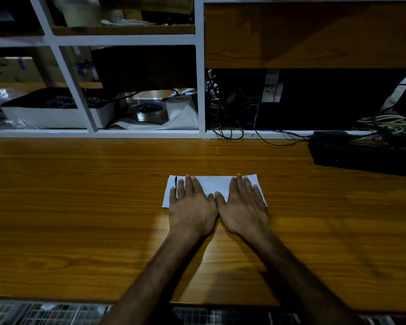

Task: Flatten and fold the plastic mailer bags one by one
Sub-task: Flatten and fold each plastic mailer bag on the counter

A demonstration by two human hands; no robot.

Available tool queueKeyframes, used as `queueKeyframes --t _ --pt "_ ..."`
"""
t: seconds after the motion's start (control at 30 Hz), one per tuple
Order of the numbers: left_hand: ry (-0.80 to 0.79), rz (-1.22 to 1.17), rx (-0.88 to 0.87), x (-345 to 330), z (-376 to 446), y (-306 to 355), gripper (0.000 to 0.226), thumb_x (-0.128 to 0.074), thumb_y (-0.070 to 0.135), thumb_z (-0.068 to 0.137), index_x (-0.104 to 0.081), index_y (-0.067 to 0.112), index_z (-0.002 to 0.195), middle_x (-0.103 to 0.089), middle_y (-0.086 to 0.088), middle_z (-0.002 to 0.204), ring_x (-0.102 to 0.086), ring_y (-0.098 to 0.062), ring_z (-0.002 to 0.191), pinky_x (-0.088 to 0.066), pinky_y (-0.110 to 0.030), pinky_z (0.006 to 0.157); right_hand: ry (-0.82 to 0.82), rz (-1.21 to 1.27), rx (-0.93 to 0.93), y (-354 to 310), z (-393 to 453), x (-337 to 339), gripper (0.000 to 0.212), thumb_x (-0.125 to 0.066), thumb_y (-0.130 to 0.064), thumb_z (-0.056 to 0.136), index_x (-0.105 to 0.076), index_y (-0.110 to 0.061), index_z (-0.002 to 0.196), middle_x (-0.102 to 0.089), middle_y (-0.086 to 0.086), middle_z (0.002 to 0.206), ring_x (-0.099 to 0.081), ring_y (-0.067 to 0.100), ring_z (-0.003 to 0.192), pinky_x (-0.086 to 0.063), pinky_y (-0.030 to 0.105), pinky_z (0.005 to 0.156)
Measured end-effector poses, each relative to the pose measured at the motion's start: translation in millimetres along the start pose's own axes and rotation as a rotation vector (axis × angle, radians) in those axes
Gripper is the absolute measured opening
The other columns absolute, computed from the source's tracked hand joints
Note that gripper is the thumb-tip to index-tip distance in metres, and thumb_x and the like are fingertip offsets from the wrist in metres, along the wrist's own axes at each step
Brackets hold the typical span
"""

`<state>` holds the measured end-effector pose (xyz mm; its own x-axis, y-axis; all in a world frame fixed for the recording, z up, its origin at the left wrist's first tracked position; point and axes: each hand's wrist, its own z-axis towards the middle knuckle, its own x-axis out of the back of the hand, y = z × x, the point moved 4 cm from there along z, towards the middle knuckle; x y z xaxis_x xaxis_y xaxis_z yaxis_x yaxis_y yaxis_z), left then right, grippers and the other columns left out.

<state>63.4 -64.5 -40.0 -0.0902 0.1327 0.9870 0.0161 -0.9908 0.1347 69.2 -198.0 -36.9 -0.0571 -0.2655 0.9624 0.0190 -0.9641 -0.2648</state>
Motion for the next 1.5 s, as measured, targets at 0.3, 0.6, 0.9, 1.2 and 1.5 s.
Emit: queueKeyframes --t 0.3,0.6,0.9,1.2,1.5 --pt "-0.026 -0.041 0.160 5 -5 -7 0.095 -0.013 0.070 0.099 0.001 0.001 0.164 0.002 -0.019 0.172 0.005 -0.033 0.160 0.003 -0.055 0.127 -0.007 -0.023 -0.095 10 0 2 0.097 -0.013 -0.078 0.097 0.001 -0.010 0.165 0.007 0.011 0.173 0.008 0.024 0.160 0.003 0.045 0.129" --pt "-0.072 -0.021 0.186 8 -5 -29 0.104 -0.005 0.082 0.093 0.003 0.007 0.165 0.008 -0.012 0.173 0.011 -0.033 0.159 0.010 -0.063 0.124 -0.040 -0.084 -0.134 27 1 7 0.099 -0.009 -0.081 0.095 0.004 -0.012 0.165 0.009 0.010 0.173 0.008 0.025 0.160 0.007 0.047 0.128" --pt "-0.097 -0.050 0.190 8 -8 -43 0.073 -0.007 0.055 0.107 0.005 0.012 0.165 0.012 -0.011 0.173 0.015 -0.037 0.158 0.008 -0.067 0.123 -0.006 -0.084 -0.113 49 -3 15 0.073 -0.012 -0.056 0.108 -0.002 -0.011 0.165 0.002 0.008 0.173 0.002 0.027 0.160 0.000 0.052 0.128" --pt "-0.050 -0.055 0.155 12 -15 -69 0.059 -0.020 0.043 0.109 -0.007 0.025 0.163 0.001 -0.015 0.173 0.007 -0.041 0.158 0.002 -0.070 0.122 0.043 -0.040 -0.095 67 -6 22 0.061 -0.021 -0.042 0.111 -0.012 -0.014 0.165 -0.009 0.008 0.173 -0.005 0.029 0.160 -0.003 0.053 0.128" --pt "-0.018 -0.056 0.149 17 -21 -96 0.060 -0.022 0.045 0.110 -0.007 0.028 0.165 0.001 -0.014 0.173 0.006 -0.041 0.159 0.001 -0.069 0.122 0.075 -0.053 -0.070 79 -6 27 0.057 -0.029 -0.036 0.111 -0.022 -0.015 0.163 -0.016 0.006 0.172 -0.011 0.030 0.159 -0.009 0.055 0.127"
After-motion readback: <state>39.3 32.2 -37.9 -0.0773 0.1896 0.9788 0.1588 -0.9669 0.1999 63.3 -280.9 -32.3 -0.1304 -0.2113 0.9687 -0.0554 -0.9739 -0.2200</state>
